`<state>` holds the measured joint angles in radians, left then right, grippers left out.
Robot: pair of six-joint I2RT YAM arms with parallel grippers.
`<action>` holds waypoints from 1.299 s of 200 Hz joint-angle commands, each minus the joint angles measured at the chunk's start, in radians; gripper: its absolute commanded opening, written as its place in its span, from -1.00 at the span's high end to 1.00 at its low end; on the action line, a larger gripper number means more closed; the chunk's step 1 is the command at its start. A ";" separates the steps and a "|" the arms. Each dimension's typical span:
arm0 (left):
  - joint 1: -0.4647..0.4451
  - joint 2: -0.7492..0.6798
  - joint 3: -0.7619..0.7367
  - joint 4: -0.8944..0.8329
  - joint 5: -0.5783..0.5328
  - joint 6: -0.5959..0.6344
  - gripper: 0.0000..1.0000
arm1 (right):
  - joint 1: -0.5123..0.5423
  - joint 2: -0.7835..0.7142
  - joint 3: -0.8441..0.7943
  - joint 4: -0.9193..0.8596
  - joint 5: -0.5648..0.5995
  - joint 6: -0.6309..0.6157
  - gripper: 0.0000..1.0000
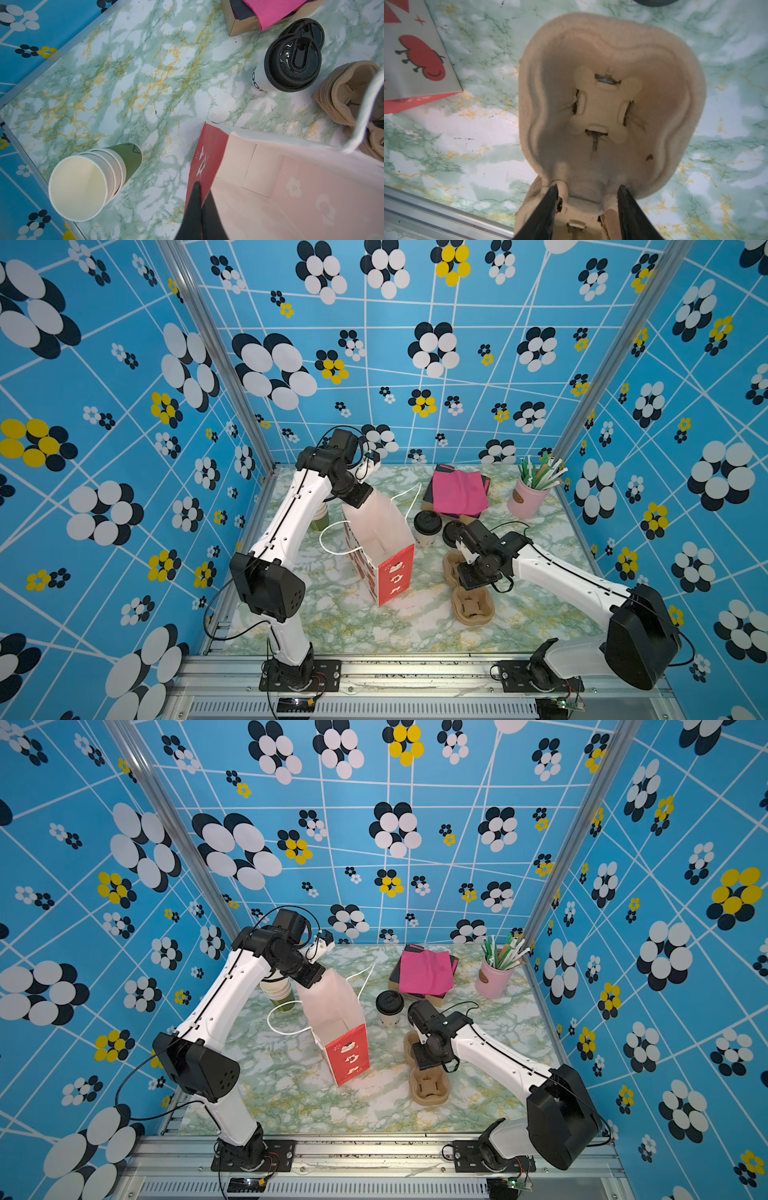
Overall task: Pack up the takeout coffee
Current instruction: 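Lower the right gripper onto the brown pulp cup carrier and grasp its end, then lift the cup carrier with the right gripper and carry it over the bag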
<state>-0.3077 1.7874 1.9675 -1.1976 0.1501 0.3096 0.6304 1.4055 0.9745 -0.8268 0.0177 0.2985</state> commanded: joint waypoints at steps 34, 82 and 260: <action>0.008 -0.035 -0.057 0.018 0.017 -0.009 1.00 | 0.020 0.030 -0.021 0.004 0.006 0.023 0.15; 0.007 -0.037 -0.062 0.025 0.019 -0.015 1.00 | 0.032 0.063 -0.023 -0.003 0.013 0.029 0.23; 0.008 -0.049 -0.062 0.034 0.014 -0.028 1.00 | 0.034 -0.137 0.115 -0.113 0.124 0.036 0.53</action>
<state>-0.3065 1.7649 1.9194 -1.1507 0.1493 0.2985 0.6544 1.3125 1.0321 -0.8783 0.0940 0.3305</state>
